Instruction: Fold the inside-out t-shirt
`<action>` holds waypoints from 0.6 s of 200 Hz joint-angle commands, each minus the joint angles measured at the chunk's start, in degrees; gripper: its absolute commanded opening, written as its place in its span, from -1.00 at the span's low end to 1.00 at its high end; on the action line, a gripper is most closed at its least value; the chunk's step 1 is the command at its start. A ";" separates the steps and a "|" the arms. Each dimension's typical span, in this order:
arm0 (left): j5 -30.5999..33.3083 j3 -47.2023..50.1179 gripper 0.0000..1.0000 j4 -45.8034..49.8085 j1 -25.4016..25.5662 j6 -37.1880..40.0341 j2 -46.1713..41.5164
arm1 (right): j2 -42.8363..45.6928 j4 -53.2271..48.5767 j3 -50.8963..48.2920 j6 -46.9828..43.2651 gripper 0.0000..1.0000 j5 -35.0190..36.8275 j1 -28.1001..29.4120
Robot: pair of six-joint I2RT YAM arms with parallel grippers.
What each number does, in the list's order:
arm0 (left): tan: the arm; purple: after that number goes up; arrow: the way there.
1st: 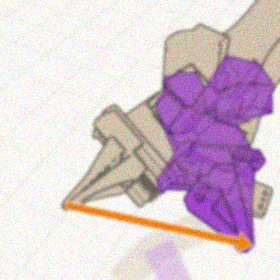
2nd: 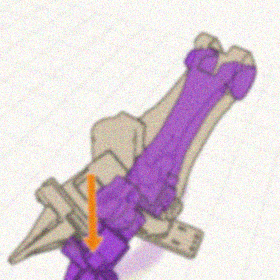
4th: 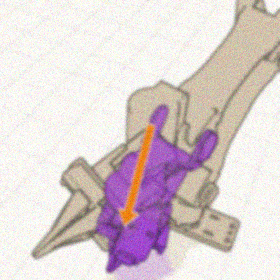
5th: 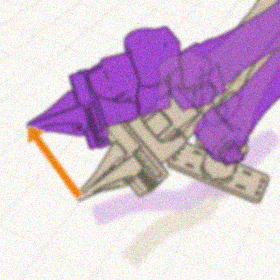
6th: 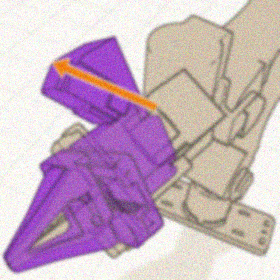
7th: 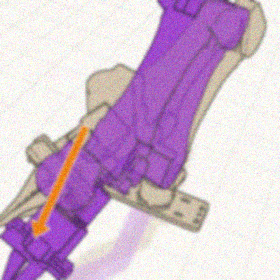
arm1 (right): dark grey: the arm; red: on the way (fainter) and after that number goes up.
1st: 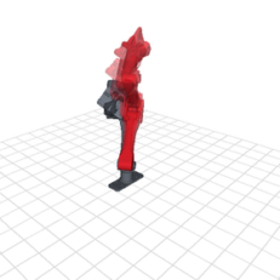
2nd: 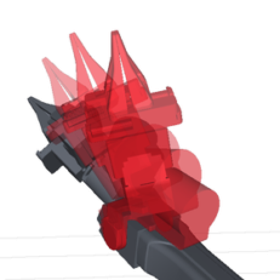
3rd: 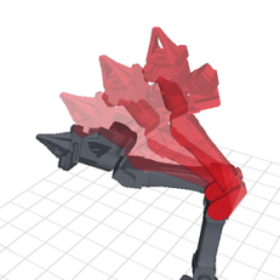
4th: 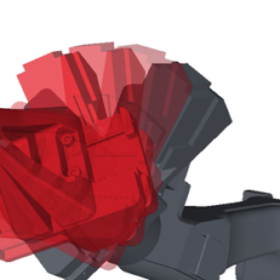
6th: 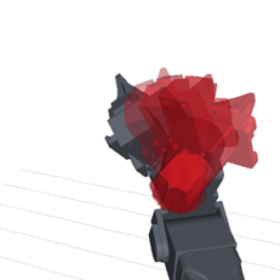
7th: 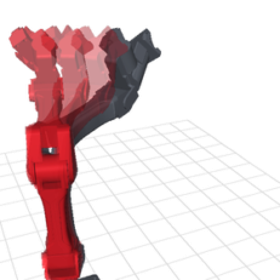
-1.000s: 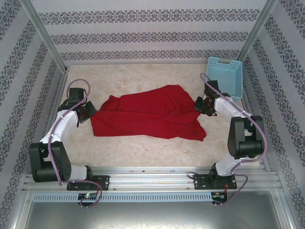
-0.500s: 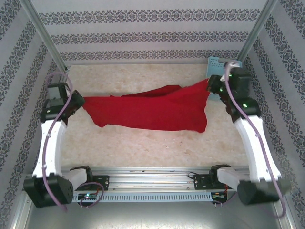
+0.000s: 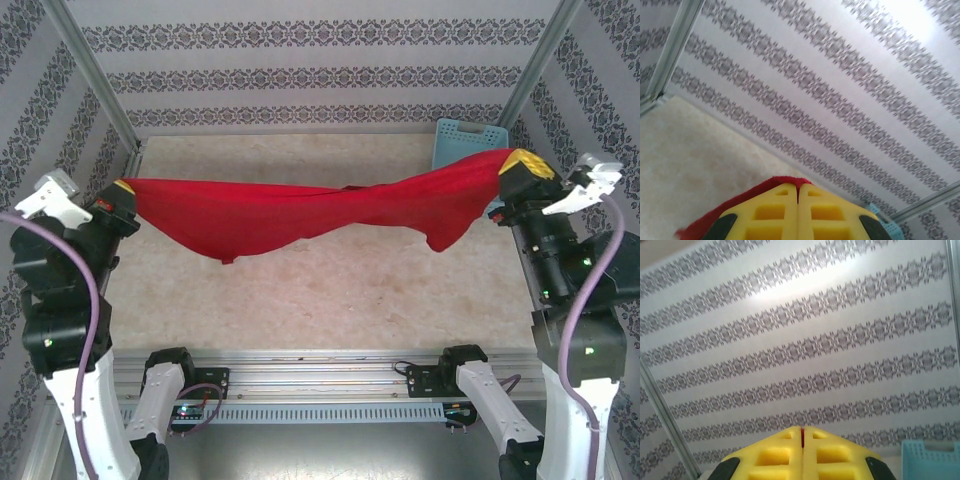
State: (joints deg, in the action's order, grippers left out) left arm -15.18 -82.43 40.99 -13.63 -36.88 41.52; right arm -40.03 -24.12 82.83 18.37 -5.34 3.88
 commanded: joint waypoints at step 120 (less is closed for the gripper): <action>-7.45 -28.09 -1.00 -2.22 -0.65 3.48 47.78 | -38.92 13.01 24.01 -3.06 -1.00 1.12 -2.03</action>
State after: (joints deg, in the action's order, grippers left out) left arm -21.69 -100.92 42.92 -13.63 -35.75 85.58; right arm -74.08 -17.91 99.20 15.18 -3.53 2.85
